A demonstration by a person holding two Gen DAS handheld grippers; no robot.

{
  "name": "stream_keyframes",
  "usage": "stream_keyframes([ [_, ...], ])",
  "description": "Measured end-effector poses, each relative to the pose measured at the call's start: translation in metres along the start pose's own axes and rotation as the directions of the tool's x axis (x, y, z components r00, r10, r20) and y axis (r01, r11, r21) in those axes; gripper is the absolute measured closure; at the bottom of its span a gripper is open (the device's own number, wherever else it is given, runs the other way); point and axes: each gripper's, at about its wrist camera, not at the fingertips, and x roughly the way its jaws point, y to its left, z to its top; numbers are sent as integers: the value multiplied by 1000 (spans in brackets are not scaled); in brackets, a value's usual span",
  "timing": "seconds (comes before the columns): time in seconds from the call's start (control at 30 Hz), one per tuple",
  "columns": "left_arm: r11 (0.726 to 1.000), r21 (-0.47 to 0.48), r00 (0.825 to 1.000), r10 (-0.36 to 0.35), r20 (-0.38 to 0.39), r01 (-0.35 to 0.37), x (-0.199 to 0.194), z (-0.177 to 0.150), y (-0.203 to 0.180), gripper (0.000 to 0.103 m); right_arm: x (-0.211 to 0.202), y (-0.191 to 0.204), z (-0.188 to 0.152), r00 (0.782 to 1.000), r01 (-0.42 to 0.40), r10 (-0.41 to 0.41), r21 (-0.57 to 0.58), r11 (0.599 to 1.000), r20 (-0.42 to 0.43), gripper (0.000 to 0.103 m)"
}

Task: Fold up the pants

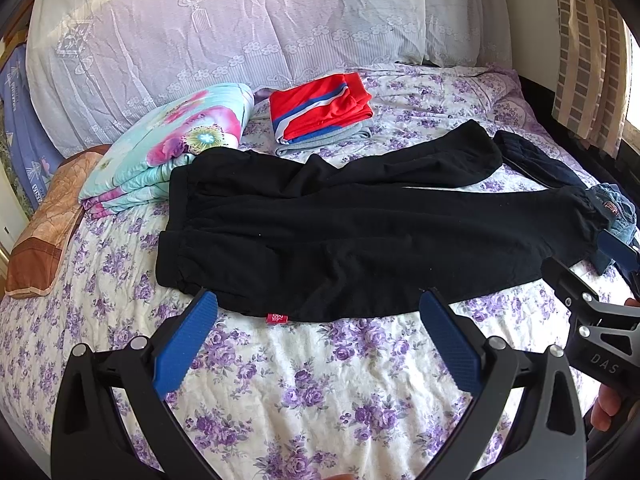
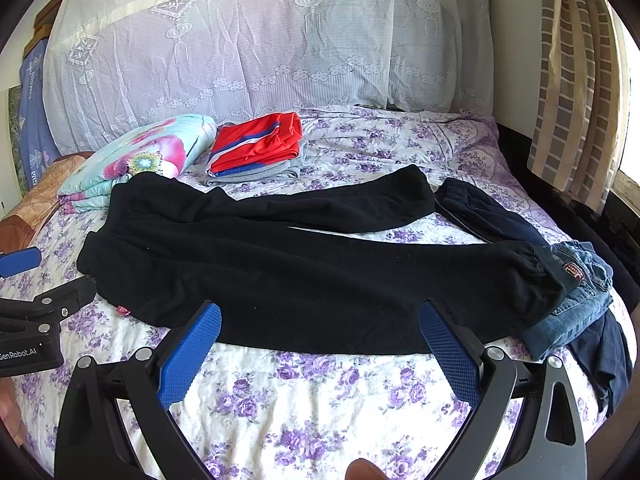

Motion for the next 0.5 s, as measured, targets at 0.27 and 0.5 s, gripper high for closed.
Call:
stream_keyframes([
  [0.27,1000,0,1000,2,-3,-2,2,-3,-4,4,-2,0,0,1000,-5,5,2,1000,0,3],
  [0.5,1000,0,1000,0,-7,0,2,-6,-4,4,-2,2,0,1000,-9,9,0,1000,-1,3],
])
